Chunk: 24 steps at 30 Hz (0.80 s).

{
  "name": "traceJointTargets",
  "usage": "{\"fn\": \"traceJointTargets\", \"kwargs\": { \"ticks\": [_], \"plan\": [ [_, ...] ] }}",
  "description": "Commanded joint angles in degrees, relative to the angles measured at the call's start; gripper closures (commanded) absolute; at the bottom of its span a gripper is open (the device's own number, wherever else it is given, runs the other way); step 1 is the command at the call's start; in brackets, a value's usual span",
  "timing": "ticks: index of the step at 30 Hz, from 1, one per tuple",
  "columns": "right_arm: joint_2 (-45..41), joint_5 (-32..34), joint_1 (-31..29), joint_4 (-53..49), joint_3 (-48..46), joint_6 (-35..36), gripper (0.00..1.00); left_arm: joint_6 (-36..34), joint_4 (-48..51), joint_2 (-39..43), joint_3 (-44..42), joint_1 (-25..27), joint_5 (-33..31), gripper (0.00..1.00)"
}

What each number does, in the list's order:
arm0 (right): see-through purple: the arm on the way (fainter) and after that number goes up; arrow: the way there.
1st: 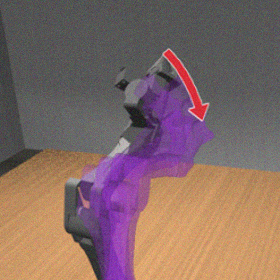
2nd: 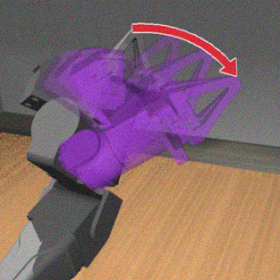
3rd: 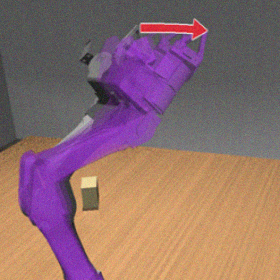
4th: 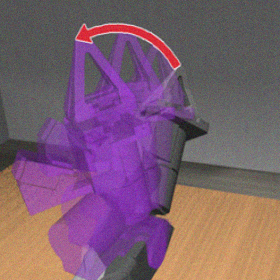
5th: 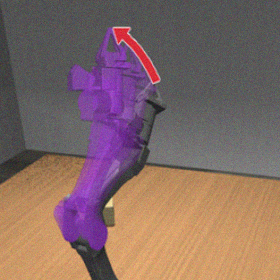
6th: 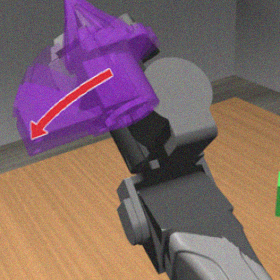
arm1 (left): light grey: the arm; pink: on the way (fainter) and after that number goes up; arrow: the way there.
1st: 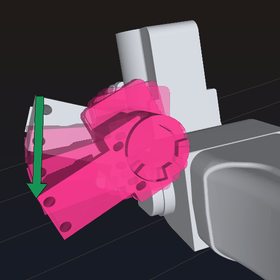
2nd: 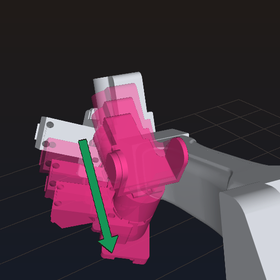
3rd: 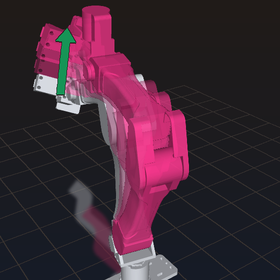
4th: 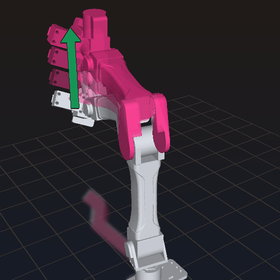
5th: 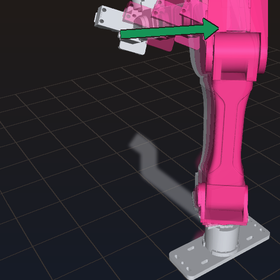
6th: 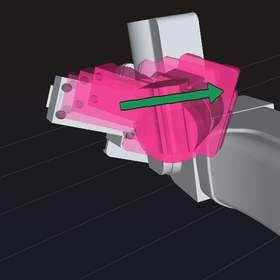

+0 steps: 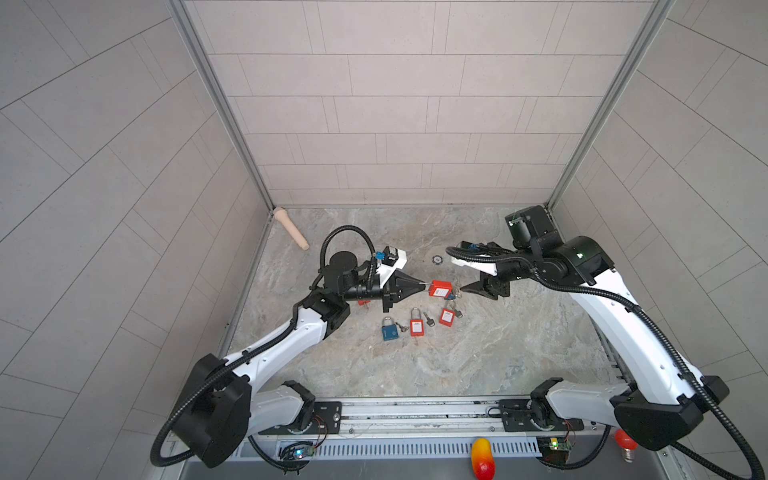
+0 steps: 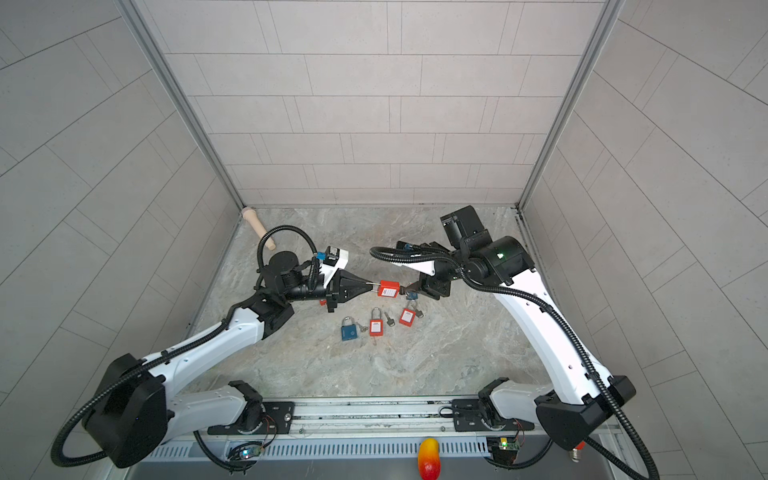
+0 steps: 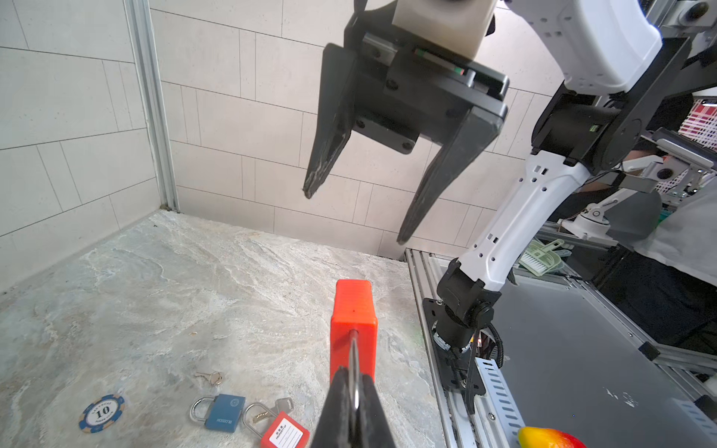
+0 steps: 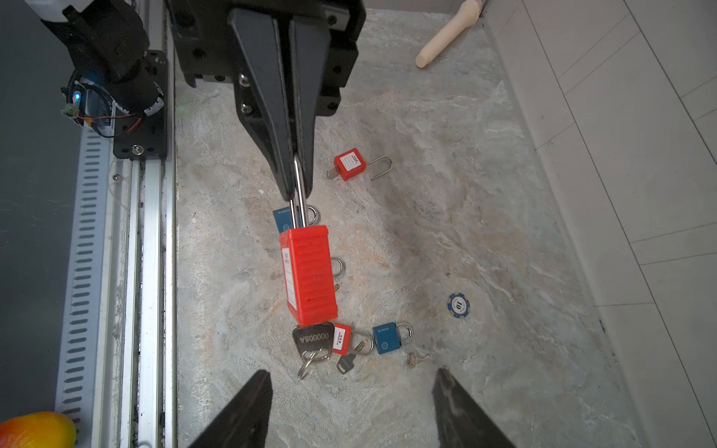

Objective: Lock with the key

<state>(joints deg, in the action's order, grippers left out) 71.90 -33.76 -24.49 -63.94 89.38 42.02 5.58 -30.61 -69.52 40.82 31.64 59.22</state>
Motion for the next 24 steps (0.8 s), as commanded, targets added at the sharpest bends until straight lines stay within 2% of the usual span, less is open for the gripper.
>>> {"fn": "traceJointTargets", "kwargs": {
  "ticks": [1, 6, 24],
  "plan": [
    [0.48, -1.48, 1.84, -4.11, -0.6, -1.94, 0.33, 0.92, -3.75, 0.74, 2.32, -0.15, 2.26, 1.0],
    [4.45, -4.29, 2.27, -8.29, -0.09, -1.24, 0.39, 1.07, -3.76, 1.13, 2.92, -0.11, 2.95, 1.0],
    [10.36, -10.76, -0.1, -9.43, -0.24, -0.45, 0.63, 1.25, -4.03, 2.06, 3.08, 0.37, 2.84, 1.0]
  ]
}}
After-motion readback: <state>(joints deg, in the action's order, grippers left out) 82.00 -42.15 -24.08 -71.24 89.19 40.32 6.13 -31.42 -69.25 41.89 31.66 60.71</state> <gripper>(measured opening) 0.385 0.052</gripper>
